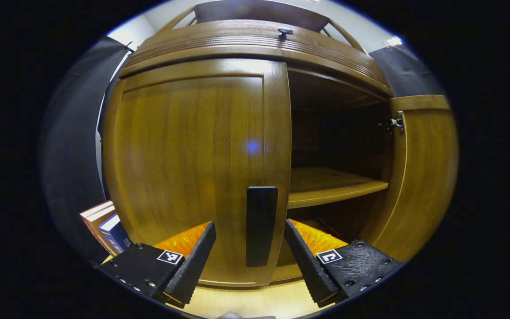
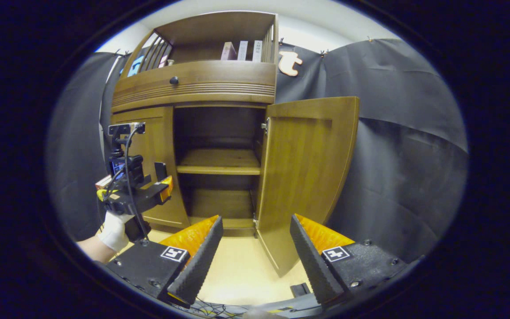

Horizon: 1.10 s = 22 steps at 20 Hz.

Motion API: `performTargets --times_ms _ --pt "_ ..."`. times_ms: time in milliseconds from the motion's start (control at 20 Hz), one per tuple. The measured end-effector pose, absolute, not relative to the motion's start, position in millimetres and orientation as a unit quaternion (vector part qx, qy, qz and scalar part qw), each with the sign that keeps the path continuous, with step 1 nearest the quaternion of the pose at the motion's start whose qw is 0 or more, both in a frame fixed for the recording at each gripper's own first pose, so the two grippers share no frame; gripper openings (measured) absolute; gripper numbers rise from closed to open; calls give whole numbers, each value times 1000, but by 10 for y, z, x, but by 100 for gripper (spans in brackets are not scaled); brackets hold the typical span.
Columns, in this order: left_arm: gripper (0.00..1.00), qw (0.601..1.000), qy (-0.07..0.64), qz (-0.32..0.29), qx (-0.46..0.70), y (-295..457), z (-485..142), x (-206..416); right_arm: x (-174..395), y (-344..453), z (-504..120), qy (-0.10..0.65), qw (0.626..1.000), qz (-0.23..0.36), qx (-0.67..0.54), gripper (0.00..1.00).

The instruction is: Open the right door of the double-door shoe cabinet with the right hand, and open the left door with the left hand.

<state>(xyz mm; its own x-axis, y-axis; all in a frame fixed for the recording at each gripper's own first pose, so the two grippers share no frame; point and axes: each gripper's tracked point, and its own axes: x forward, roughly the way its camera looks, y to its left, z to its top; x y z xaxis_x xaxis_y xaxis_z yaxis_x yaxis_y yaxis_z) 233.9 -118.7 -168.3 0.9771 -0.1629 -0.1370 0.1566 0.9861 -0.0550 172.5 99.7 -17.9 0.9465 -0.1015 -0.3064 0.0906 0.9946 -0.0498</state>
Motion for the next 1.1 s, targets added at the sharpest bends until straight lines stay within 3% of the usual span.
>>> performTargets --times_ms 50,150,400,500,550,600,1100 --pt "92 994 69 -83 -20 -1208 -1689 2367 1714 980 -195 158 986 -51 -18 96" --pt "68 994 68 -80 -11 -1220 -1728 2424 1720 953 -216 160 985 -54 -17 96" --pt "57 993 70 -94 -12 -1285 -1810 2486 1678 928 -254 162 985 -57 -14 96" --pt "32 993 66 -92 -10 -1260 -1787 2499 1682 942 -271 166 985 -54 -11 96" --pt "37 993 68 -95 -13 -1255 -1789 2496 1676 948 -288 167 985 -52 -11 96" --pt "29 992 71 -100 -17 -1260 -1799 2455 1669 970 -291 167 985 -50 -12 96" --pt "28 986 71 -146 -27 -1045 -1798 1732 1636 1239 -384 168 986 -7 -10 95"
